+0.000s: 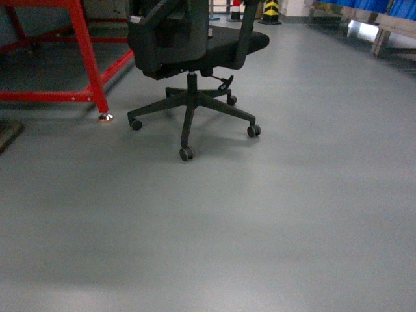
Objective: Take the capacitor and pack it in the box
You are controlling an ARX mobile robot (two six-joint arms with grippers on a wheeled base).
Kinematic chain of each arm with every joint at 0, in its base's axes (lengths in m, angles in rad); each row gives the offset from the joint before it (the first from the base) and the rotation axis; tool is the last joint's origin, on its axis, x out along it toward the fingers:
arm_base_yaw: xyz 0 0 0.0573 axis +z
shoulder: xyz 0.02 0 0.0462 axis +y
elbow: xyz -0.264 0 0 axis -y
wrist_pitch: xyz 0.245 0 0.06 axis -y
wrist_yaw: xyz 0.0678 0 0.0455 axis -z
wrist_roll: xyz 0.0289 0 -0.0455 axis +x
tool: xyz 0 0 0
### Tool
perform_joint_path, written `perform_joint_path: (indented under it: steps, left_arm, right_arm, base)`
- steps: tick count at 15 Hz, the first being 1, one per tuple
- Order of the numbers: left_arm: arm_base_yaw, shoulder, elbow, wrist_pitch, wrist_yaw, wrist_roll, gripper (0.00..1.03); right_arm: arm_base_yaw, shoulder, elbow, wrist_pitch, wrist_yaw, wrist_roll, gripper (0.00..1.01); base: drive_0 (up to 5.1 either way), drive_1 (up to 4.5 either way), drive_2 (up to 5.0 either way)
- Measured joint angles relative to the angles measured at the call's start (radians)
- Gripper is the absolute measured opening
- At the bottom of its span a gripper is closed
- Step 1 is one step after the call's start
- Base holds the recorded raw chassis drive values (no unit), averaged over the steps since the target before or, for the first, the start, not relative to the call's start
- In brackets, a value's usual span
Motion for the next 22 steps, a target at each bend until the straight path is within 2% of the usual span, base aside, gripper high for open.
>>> perform_joint_path:
  steps: [22]
  left_arm:
    - [0.0,0.0,0.0,0.0,0.0,0.0,0.44]
  right_arm:
    - [0.0,0.0,0.0,-0.001,0.0,0.0,0.98]
  base:
    - [-5.1,2.38,2.4]
